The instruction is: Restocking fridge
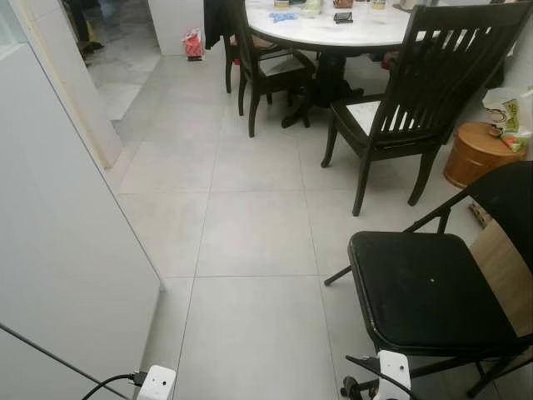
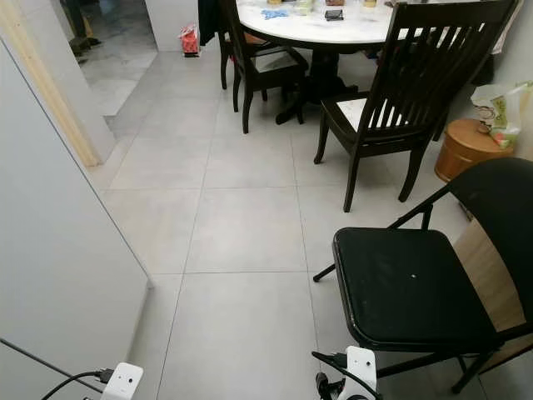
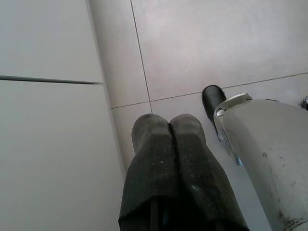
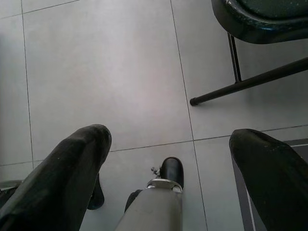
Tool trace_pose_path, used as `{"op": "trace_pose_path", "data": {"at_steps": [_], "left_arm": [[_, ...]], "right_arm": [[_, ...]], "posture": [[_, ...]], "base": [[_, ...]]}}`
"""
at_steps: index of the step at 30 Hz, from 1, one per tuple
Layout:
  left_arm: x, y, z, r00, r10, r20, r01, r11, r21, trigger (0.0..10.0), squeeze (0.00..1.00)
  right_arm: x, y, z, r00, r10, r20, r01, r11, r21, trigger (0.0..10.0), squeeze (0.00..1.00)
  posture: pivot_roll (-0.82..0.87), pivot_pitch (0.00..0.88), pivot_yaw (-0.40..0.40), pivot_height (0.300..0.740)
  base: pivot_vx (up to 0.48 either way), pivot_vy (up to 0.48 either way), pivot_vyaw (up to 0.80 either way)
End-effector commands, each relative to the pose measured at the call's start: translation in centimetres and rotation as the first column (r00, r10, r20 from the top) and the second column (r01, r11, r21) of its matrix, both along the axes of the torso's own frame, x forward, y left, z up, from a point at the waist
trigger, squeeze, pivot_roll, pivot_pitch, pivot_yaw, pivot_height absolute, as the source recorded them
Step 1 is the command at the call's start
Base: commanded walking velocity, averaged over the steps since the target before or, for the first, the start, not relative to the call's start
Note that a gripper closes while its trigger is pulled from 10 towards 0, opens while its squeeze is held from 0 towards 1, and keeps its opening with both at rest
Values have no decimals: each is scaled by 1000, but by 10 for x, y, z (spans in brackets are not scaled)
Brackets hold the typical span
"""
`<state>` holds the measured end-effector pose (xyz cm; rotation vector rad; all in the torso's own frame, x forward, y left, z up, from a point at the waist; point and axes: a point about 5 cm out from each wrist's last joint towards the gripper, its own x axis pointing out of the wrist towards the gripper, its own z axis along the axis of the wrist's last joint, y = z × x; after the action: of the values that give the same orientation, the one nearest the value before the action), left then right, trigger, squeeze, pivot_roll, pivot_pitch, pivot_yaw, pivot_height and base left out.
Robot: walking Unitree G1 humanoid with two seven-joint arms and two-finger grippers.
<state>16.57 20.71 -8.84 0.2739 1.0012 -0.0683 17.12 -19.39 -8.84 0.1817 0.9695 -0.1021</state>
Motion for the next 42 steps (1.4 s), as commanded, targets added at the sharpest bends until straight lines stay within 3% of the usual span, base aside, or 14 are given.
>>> {"op": "trace_pose_path", "data": {"at_steps": [1, 11, 14, 23, 27, 30, 36, 42], "left_arm": [[7, 16, 5, 920, 392, 13, -383, 905, -187, 10000, 0], [7, 16, 5, 918, 396, 14, -386, 903, -188, 10000, 0], [13, 17, 9, 909, 409, 77, -387, 899, -206, 10000, 0], [19, 21, 13, 907, 407, 108, -380, 902, -205, 10000, 0], [26, 18, 17, 944, 302, 130, -277, 943, -182, 10000, 0], [28, 16, 17, 957, 265, 114, -238, 948, -210, 10000, 0], [30, 24, 21, 976, 184, 116, -162, 970, -181, 10000, 0], [29, 24, 20, 971, 206, 125, -184, 968, -168, 10000, 0]], "right_arm": [[16, -55, 20, 999, 0, 33, 1, 1000, -10, 10000, 0], [16, -55, 20, 999, -10, 35, 10, 1000, -13, 10000, 0], [13, -52, 18, 1000, -18, 21, 18, 1000, 13, 10000, 0], [12, -52, 17, 1000, -19, 16, 18, 999, 27, 10000, 0], [13, -51, 17, 998, -59, 32, 57, 997, 47, 10000, 0], [12, -49, 16, 995, -90, 38, 88, 995, 47, 10000, 0], [4, -39, 11, 992, -117, 41, 113, 990, 87, 10000, 0], [-5, -41, 8, 995, -84, 53, 80, 994, 69, 10000, 0]], "posture": [[87, 0, -97, 740], [87, 0, -97, 740], [85, 0, -88, 740], [81, 0, -78, 740], [94, 0, -68, 740], [97, 0, -39, 740], [21, 0, 54, 740], [21, 0, 32, 740]], "base": [[0, 0, 0], [0, 0, 0], [0, 0, 0], [0, 0, 0], [0, 0, 0], [0, 0, 0], [0, 0, 0], [0, 0, 0]]}}
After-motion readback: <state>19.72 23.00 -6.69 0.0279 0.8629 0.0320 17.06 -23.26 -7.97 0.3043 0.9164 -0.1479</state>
